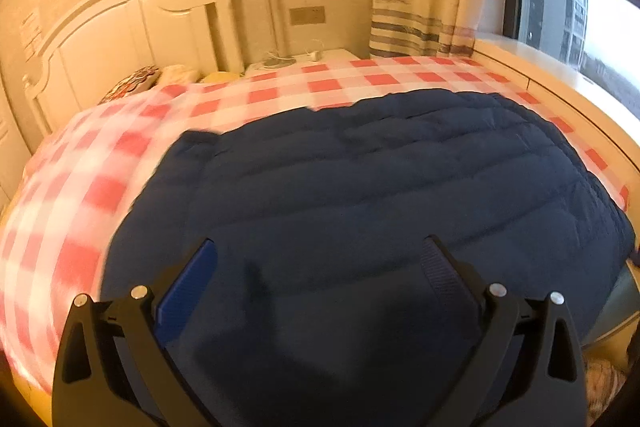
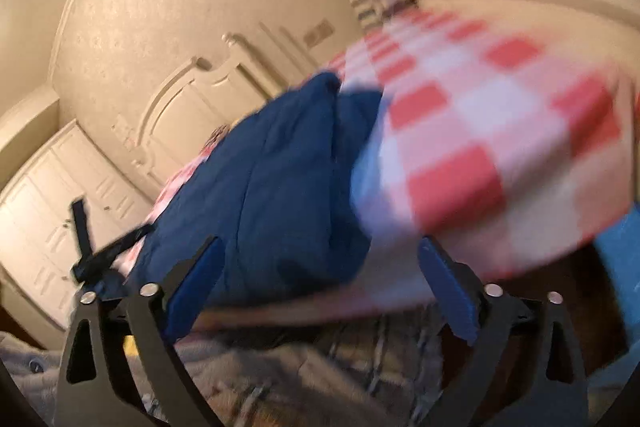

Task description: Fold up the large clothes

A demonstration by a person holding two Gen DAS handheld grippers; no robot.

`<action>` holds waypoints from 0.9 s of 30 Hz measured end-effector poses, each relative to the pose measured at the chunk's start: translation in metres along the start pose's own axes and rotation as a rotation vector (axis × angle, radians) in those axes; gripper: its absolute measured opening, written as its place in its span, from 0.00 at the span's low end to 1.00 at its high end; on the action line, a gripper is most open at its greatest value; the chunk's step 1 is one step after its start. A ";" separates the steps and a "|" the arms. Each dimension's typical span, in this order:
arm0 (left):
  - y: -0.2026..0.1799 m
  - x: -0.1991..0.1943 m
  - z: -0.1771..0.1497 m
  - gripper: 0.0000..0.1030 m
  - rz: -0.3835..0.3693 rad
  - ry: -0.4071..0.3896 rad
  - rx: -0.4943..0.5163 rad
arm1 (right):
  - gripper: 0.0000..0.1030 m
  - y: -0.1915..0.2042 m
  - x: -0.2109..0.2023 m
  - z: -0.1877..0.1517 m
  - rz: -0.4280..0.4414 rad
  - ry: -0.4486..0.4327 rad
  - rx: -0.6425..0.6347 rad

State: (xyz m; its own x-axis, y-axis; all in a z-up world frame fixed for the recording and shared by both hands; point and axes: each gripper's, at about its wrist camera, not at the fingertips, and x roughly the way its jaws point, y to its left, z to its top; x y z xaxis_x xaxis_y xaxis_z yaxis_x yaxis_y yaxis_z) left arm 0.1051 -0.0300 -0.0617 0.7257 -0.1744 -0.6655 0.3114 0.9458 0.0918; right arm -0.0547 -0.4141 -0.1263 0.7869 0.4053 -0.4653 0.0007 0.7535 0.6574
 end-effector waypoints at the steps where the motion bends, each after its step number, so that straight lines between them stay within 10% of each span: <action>1: -0.002 0.008 0.004 0.98 -0.004 0.012 -0.006 | 0.84 0.001 0.004 -0.004 0.015 0.015 0.003; 11: 0.000 0.050 0.002 0.98 -0.072 0.067 -0.050 | 0.94 0.033 0.040 0.009 0.131 0.017 -0.054; 22: 0.003 0.048 0.005 0.98 -0.093 0.092 -0.054 | 0.94 0.062 0.080 0.048 -0.017 0.035 -0.029; 27: -0.002 0.023 0.031 0.97 -0.060 0.039 -0.032 | 0.57 0.072 0.076 0.050 -0.069 -0.060 -0.107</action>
State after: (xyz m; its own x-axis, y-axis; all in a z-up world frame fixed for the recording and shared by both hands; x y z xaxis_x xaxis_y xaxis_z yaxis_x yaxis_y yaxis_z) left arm 0.1400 -0.0448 -0.0543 0.6817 -0.2208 -0.6976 0.3332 0.9424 0.0273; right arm 0.0366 -0.3550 -0.0846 0.8228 0.3215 -0.4686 -0.0076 0.8307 0.5567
